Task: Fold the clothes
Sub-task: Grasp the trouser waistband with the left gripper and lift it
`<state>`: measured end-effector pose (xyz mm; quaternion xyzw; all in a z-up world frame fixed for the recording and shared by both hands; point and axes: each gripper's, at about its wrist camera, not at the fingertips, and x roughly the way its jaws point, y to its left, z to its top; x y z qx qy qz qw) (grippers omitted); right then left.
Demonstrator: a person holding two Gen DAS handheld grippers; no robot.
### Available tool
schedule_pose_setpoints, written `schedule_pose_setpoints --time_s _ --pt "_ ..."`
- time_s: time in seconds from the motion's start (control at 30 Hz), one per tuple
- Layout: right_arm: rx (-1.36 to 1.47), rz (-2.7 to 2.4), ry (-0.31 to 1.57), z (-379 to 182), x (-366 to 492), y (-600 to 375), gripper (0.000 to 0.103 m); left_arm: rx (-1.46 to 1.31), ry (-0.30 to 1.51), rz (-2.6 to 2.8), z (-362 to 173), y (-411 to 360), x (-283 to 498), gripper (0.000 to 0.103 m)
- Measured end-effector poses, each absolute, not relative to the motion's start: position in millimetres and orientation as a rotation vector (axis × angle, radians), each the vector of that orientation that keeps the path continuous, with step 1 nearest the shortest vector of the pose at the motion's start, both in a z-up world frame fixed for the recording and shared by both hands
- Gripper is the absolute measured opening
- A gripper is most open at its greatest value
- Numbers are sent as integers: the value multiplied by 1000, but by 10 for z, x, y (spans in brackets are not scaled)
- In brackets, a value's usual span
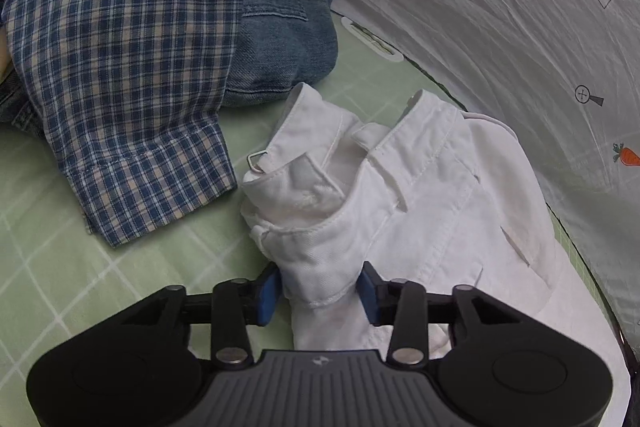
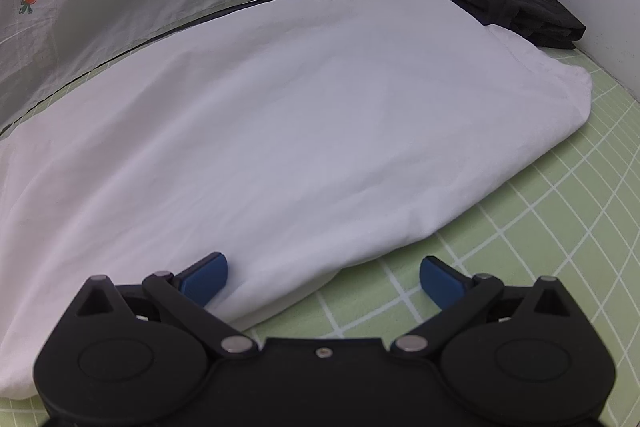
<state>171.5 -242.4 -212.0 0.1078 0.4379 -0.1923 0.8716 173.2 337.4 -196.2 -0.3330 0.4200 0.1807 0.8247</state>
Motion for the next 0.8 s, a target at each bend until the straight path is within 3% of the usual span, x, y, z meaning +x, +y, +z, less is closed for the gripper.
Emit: schedule_pose_setpoints --time_s 0.07,0.17,0.5,0.8 --pt "221 -393 923 -2101 1706 -2441 103 -746 894 373 -1972 3448 1681 21" --pt "216 -381 933 -2064 1682 -2466 103 -741 876 396 -1866 3446 1606 16" --pt "197 -341 967 -1944 1600 -2552 103 -629 771 455 -1394 3285 1416 14" --pt "226 -331 912 -1771 1539 -2949 103 -497 652 338 -869 2470 1620 13"
